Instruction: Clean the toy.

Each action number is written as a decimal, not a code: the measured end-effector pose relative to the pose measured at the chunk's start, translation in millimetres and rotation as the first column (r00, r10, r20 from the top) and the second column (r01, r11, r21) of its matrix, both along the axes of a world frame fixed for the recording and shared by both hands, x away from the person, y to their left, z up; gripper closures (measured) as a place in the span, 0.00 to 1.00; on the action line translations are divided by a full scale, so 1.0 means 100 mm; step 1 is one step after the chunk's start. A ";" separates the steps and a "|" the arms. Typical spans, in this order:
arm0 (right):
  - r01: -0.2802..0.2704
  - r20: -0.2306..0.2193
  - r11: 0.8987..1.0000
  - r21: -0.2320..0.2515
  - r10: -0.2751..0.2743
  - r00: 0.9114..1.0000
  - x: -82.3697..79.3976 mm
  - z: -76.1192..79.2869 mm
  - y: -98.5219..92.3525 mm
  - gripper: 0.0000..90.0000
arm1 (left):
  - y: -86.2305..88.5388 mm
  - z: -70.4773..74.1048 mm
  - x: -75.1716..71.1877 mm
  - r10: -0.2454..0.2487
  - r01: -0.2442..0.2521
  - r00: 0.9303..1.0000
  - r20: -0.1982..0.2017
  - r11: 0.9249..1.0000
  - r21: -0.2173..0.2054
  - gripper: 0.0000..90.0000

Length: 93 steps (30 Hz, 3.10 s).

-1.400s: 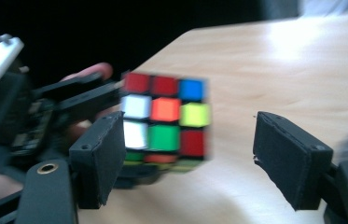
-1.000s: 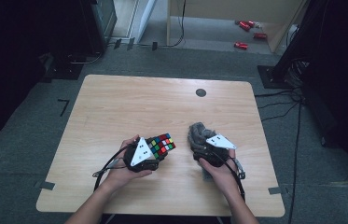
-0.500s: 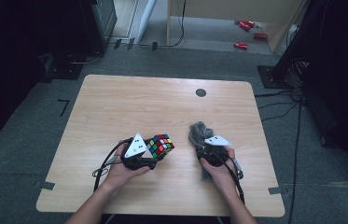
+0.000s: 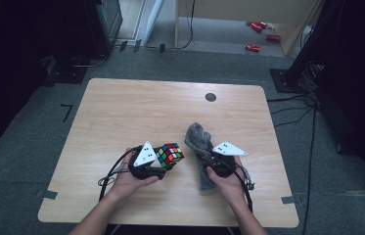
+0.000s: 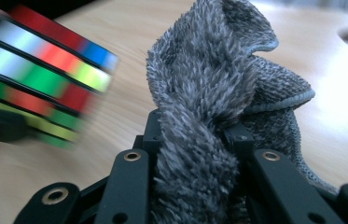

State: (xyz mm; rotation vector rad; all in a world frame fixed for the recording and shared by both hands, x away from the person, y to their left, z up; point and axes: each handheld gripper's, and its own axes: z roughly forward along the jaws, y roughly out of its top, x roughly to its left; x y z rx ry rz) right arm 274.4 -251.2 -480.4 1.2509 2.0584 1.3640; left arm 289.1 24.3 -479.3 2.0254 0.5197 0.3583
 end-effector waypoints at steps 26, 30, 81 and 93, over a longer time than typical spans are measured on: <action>-0.208 0.066 0.966 0.154 0.200 0.978 -0.23 0.24 0.30 0.75 | -0.09 -0.02 -0.06 -0.037 0.037 0.999 0.012 0.999 0.039 0.38; -0.217 0.077 0.962 0.164 0.207 0.975 -0.25 0.28 0.33 0.75 | -0.09 0.00 -0.07 -0.043 0.043 0.999 0.023 0.999 0.030 0.38; -0.107 0.006 0.953 0.284 0.109 0.994 -0.18 0.19 0.20 0.74 | -0.05 0.05 -0.07 -0.058 0.059 0.998 0.022 0.997 -0.044 0.38; -0.101 0.015 0.956 0.275 0.101 0.995 -0.20 0.18 0.25 0.74 | -0.10 0.02 -0.09 -0.069 0.070 0.997 0.018 0.997 -0.022 0.38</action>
